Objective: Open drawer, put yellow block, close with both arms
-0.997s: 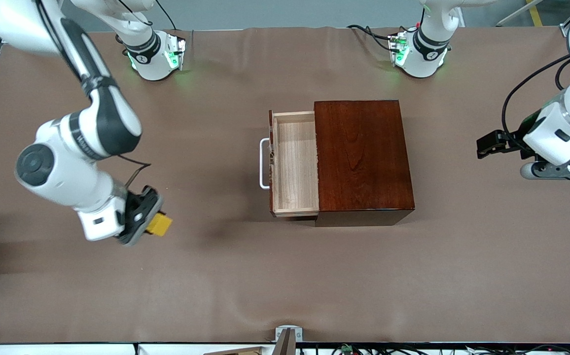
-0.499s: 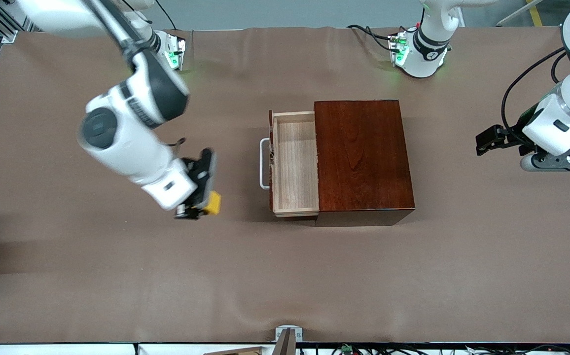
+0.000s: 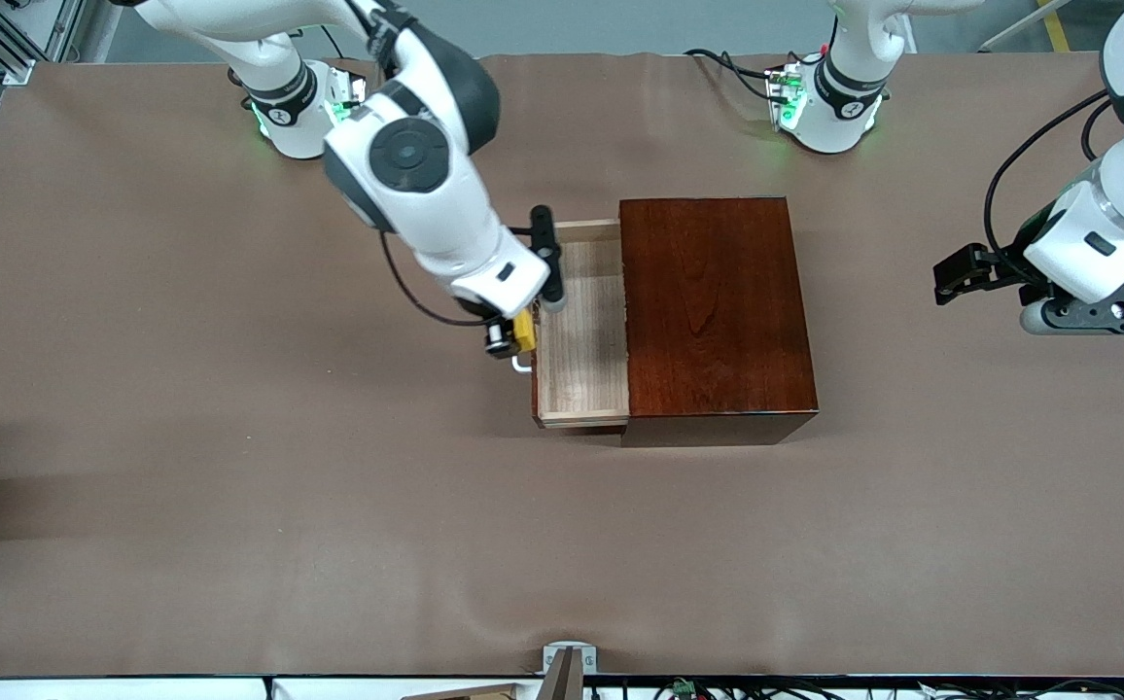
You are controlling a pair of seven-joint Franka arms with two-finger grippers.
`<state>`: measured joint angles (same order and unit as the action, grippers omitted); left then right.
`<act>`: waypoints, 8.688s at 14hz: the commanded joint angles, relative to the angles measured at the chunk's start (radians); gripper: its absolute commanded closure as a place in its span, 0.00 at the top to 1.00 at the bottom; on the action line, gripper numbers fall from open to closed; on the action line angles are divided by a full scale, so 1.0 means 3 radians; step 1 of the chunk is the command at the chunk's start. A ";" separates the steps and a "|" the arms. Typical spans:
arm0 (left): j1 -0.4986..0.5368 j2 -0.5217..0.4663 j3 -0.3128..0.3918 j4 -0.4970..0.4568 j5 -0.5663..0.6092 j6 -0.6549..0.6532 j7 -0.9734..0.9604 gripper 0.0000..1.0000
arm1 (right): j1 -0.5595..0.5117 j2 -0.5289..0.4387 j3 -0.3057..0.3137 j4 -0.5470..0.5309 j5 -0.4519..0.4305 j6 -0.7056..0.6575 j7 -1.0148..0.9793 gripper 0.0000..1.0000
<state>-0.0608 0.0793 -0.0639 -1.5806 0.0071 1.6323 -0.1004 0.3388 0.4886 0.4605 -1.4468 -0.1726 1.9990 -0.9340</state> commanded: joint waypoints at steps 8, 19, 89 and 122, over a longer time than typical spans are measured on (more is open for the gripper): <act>-0.0012 -0.0065 0.0049 -0.0054 -0.0085 0.0035 0.0058 1.00 | 0.0425 0.0396 -0.0037 0.0205 -0.0314 0.0030 0.0388 0.00; -0.0027 -0.0065 0.0034 -0.0039 -0.0085 0.0035 0.0053 1.00 | 0.0578 0.0585 -0.0113 0.0180 -0.0447 0.0306 0.0557 0.13; -0.2114 0.2241 -0.0544 0.1071 0.0508 0.1426 0.2513 1.00 | -0.1140 -0.1501 -0.1816 -0.0485 0.0785 -0.1560 0.3052 1.00; -0.2093 0.1905 -0.0748 0.1081 0.1408 0.0633 0.0568 1.00 | -0.1150 -0.1598 -0.1729 -0.0194 0.0719 -0.1939 0.2730 1.00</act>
<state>-0.6967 0.7081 -0.2767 -1.2398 0.4069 1.8201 0.2282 0.0107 0.0038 -0.0678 -1.5280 0.0506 1.4344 -0.1057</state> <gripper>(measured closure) 0.000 0.000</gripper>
